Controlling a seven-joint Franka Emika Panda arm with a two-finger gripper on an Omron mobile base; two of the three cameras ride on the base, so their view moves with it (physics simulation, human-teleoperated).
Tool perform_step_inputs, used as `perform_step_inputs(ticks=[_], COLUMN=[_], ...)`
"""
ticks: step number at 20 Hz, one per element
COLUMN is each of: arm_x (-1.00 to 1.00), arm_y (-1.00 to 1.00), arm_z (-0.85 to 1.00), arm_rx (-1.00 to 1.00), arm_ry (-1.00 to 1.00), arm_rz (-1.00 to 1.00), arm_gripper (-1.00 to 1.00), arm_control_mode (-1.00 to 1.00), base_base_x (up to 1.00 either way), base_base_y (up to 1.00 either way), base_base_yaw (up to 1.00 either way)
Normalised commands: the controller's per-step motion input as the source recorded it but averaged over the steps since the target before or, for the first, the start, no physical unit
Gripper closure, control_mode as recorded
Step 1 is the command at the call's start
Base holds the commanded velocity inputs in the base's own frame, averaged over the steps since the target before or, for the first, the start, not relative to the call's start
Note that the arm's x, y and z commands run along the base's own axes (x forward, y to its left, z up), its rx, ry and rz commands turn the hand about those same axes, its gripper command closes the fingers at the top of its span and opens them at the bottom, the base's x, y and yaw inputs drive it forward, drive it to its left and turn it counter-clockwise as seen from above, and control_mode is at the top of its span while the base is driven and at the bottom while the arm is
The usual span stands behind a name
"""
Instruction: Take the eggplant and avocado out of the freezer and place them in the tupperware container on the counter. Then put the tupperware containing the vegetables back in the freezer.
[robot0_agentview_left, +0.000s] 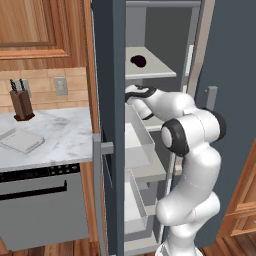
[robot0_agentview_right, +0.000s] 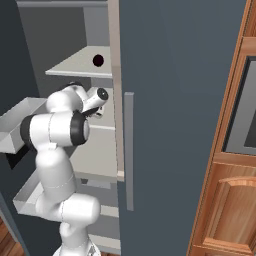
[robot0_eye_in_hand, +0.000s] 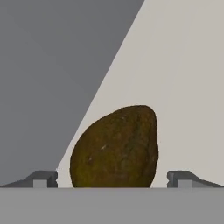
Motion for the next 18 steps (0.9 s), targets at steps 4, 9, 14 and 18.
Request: perform_step_inputs(ticks=[4,9,14,18], arm_x=[0.18,0.21,0.17,0.05], arm_y=[0.11,0.16,0.15,0.05], arm_z=[-0.18,-0.19,-0.23,-0.15], arm_rx=[0.00,0.00,0.00,0.00], arm_ry=[0.00,0.00,0.00,0.00], arm_rz=[0.00,0.00,0.00,0.00], arm_gripper=[-1.00,-1.00,1.00,1.00], arm_control_mode=[-1.00,-1.00,-1.00,-1.00], base_base_x=[0.00,0.00,0.00,0.00], base_base_y=[0.00,0.00,0.00,0.00], base_base_yaw=[0.00,0.00,0.00,0.00])
